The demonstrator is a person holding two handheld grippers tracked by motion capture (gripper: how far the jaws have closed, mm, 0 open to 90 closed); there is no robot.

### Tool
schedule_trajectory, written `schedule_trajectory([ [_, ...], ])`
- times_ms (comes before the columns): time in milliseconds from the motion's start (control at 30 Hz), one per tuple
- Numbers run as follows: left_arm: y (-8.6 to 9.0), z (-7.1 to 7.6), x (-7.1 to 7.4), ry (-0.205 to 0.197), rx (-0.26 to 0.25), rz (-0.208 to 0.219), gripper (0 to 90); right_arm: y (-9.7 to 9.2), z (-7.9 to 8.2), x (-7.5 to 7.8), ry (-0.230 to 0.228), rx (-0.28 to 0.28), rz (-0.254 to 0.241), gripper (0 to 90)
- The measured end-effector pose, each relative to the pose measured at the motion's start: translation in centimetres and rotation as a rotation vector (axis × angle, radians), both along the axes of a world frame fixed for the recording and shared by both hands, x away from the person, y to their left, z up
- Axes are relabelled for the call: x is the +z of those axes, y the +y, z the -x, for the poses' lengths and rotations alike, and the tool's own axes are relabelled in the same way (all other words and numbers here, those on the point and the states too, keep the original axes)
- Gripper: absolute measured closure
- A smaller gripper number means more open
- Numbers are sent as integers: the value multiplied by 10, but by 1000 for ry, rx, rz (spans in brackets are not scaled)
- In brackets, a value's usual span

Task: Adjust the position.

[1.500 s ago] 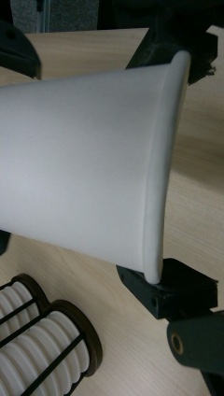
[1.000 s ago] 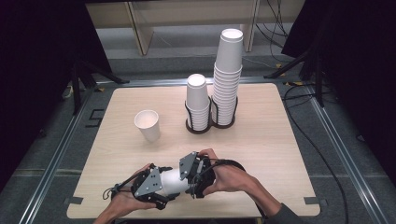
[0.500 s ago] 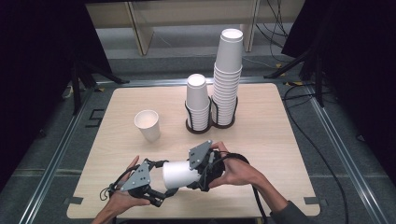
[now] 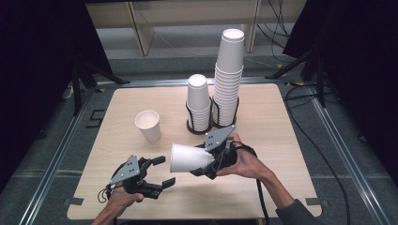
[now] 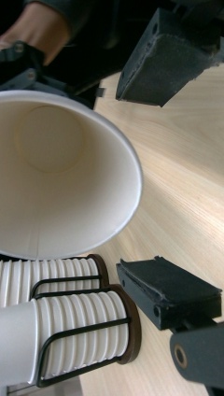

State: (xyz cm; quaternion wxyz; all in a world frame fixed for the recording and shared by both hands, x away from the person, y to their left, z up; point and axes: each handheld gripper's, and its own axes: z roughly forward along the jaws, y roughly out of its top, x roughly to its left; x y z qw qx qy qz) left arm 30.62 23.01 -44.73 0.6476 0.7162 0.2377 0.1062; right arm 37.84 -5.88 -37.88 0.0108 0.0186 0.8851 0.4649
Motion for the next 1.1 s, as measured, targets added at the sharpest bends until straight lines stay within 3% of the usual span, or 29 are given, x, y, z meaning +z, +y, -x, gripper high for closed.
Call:
schedule_trajectory([
  [33, 1, 0, 1, 8, 2, -14, 143, 0, 0, -1, 6, -1, -10, 237],
  [167, -1, 1, 1, 19, 17, -5, 143, 3, 1, -3, 10, 22, -33, 237],
  [233, -2, 1, 1, 16, 16, 13, 143, 5, 4, -4, 49, 18, -26, 237],
  [267, -2, 1, 2, 14, 13, 14, 143, 6, 3, -5, 16, 37, -30, 237],
  [467, -4, 4, 4, 0, 2, -11, 125, 10, 4, -9, 30, 66, -42, 237],
  [733, -7, 6, 5, -25, 13, -44, 2, 14, 8, -10, 40, 105, -51, 237],
  [933, -10, 7, 6, -35, -8, -48, 0, 17, 9, -13, 52, 128, -57, 237],
  [1067, -11, 8, 6, -39, -15, -38, 0, 20, 10, -15, 74, 138, -52, 238],
  [1100, -12, 7, 5, -53, -26, -17, 0, 20, 10, -16, 76, 139, -53, 237],
])
